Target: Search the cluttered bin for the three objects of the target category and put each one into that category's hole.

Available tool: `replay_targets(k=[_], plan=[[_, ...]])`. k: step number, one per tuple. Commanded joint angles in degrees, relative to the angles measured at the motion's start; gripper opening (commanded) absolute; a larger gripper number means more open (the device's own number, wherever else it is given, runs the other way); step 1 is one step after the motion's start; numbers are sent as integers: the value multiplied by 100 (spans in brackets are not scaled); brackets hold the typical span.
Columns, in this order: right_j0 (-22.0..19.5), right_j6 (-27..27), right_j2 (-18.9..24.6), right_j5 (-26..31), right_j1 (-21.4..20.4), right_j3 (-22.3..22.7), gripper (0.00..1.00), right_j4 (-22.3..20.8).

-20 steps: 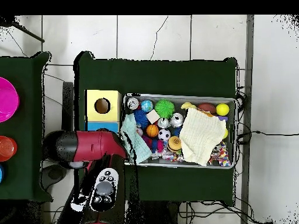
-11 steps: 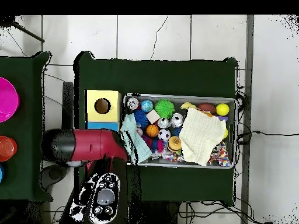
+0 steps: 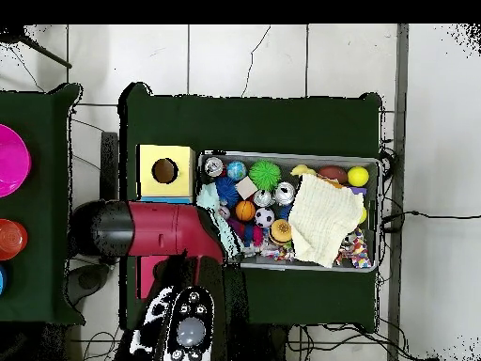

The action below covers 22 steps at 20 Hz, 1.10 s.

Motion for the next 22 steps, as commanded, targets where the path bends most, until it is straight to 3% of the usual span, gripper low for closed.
replay_targets(k=[1,22], plan=[[-204,842,439,-751,515,239,0,14],[-255,903,548,-1569,905,285,0,-9]])
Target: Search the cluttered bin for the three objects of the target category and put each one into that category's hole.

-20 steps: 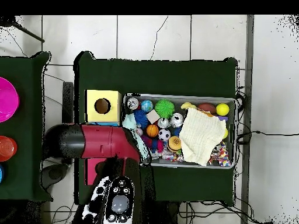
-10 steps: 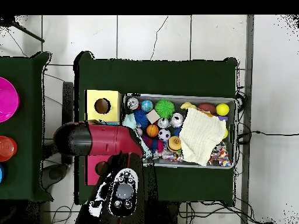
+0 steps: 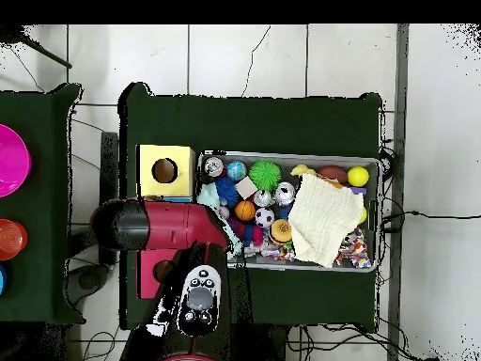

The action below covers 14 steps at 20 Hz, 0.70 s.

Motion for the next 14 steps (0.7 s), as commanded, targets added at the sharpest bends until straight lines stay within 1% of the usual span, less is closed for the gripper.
replay_targets(k=[1,6,8,10,14], plan=[[-143,883,440,-568,284,270,0,18],[-279,641,465,-429,248,194,0,-88],[-348,553,472,-578,287,224,0,-186],[-578,346,628,-750,383,269,0,-269],[-1192,-173,1098,-903,580,281,0,-424]])
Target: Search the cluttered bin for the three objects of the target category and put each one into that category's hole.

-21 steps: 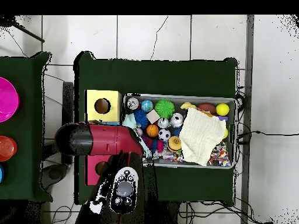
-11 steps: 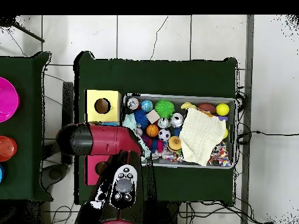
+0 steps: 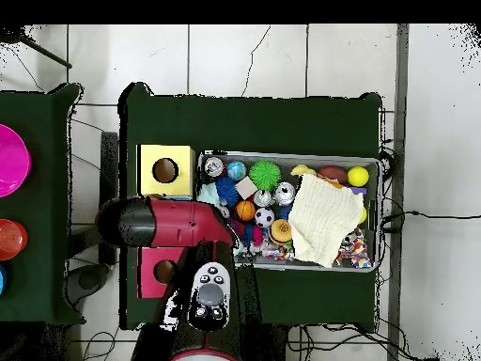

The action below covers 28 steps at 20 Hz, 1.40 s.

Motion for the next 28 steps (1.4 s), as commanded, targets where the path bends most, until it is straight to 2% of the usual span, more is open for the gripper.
replay_targets(k=[1,6,15,18,21,28], plan=[[-1039,-255,936,-959,668,203,0,-471],[-1248,-251,1045,-1064,705,193,0,-809],[-1169,72,958,-532,236,280,0,-1100],[-1268,5,1039,-427,233,217,0,-1167],[-1258,107,1030,-319,16,381,0,-1205],[-795,643,693,740,-991,631,0,-993]])
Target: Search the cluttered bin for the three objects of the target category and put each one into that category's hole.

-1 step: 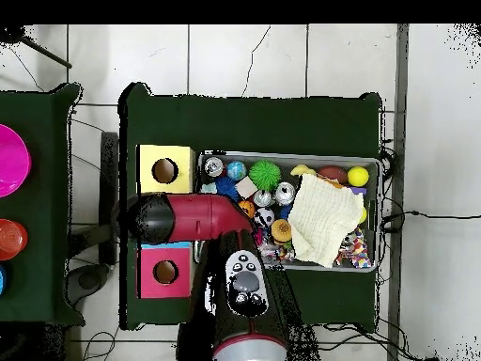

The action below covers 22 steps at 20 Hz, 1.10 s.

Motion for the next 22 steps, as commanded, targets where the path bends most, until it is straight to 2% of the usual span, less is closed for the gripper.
replay_targets(k=[1,9,11,15,22], plan=[[152,715,-313,598,-694,402,0,-166],[14,490,-310,1181,-808,72,0,-150],[-25,411,-304,968,-746,33,0,-254],[-334,45,-10,466,-349,31,0,-320],[-750,-460,369,300,217,-287,0,-499]])
